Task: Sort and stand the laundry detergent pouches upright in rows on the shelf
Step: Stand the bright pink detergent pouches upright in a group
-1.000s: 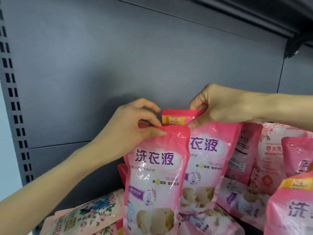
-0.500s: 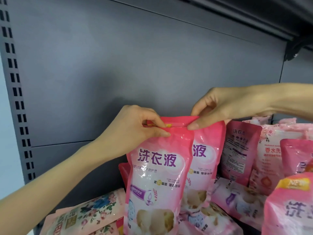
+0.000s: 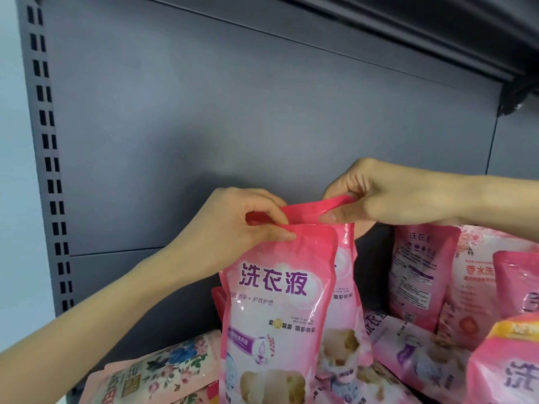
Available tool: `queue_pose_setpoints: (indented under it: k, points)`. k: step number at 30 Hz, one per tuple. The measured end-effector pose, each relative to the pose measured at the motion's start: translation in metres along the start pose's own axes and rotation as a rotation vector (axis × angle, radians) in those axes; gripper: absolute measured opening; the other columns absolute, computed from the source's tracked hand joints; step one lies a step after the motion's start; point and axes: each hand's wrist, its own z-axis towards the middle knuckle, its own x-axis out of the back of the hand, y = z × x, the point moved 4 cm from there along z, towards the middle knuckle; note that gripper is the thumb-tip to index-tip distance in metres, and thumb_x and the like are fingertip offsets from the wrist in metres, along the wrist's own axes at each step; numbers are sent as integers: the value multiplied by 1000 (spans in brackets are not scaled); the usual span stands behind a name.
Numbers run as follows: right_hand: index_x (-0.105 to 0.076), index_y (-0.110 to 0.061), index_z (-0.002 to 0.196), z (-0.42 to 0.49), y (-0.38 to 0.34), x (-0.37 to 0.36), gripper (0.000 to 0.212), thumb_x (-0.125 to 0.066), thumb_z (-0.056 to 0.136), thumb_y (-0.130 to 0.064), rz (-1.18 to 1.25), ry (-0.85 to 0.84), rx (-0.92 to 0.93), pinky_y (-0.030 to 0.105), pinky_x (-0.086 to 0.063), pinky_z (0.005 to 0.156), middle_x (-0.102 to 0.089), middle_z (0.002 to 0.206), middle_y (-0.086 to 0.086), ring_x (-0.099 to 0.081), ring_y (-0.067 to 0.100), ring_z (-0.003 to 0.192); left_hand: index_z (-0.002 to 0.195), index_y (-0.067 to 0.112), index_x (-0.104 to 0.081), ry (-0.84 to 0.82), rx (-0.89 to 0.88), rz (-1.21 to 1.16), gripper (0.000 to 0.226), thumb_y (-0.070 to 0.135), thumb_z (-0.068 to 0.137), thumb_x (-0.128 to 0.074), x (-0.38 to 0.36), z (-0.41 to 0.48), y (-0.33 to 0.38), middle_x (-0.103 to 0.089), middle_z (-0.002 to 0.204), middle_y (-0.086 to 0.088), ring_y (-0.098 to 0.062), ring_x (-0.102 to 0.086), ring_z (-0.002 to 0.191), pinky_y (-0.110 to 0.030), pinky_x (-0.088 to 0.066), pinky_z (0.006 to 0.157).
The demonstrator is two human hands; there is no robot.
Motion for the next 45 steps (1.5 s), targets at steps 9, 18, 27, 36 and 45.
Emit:
queue_pose_setpoints:
  k: [9, 18, 27, 36, 45]
  points:
    - [-68, 2, 92, 7, 6, -7, 14, -60, 87, -8, 124, -50, 7, 31, -59, 68, -73, 80, 13, -71, 24, 74, 70, 17, -70, 91, 28, -46, 4, 18, 70, -74, 8, -5, -3, -71, 70, 7, -9, -66, 62, -15, -51, 64]
    - [-67, -6, 106, 2, 21, -8, 38, -52, 84, -33, 281, -165, -80, 31, -57, 82, -73, 99, 12, -70, 23, 92, 72, 17, -65, 103, 56, -39, 15, 22, 64, -77, 2, -5, -3, -71, 71, 5, -9, -66, 64, -23, -56, 68]
    - [-65, -7, 113, 3, 111, -5, 45, -47, 88, -39, 124, -232, -328, 26, -52, 90, -70, 112, 4, -65, 9, 105, 79, 24, -58, 164, 155, -131, 26, 28, 58, -72, 8, -9, -25, -71, 68, 6, -7, -63, 58, -22, -55, 60]
    - [-62, -12, 118, 28, 180, -33, 32, -63, 87, -20, -151, -480, -390, 21, -49, 91, -66, 108, -7, -62, -7, 90, 84, 28, -67, 189, 145, -98, 19, 34, 66, -71, 6, -10, -54, -70, 77, 19, 5, -64, 67, -11, -53, 65]
    - [-38, -10, 141, 41, 204, -55, 63, -65, 86, -28, -398, -678, -365, 21, -34, 107, -44, 144, -1, -44, 9, 128, 102, 27, -68, 150, 160, 7, 30, 36, 74, -75, 10, -6, -84, -72, 93, 8, -11, -70, 81, -37, -58, 75]
